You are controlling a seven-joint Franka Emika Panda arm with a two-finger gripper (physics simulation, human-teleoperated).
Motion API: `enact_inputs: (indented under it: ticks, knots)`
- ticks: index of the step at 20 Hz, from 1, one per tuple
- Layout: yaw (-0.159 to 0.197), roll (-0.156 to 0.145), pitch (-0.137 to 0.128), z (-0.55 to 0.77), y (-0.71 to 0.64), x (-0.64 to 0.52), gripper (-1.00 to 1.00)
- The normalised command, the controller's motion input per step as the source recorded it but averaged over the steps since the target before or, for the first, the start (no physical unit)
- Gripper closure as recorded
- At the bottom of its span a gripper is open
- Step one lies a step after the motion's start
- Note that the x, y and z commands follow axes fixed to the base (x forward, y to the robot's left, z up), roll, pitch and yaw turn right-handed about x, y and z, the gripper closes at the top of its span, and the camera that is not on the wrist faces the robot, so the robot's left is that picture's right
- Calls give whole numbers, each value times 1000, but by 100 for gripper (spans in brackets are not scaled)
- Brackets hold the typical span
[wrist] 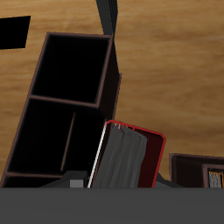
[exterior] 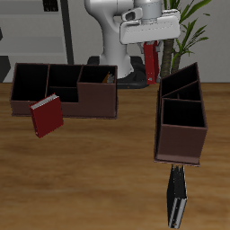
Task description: Place the orange book into the back desk caddy's right compartment and place the left red book into the left desk caddy's back compartment and place the right red book into the left desk caddy's left compartment
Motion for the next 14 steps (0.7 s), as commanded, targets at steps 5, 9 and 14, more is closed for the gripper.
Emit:
enact_inputs:
  ticks: [5,9,14]
  knots:
    - [29,15,4,-8,256,109,100]
    - [42,18,29,-128,421,119,100]
    - [41,52,-38,46,321,-26,100]
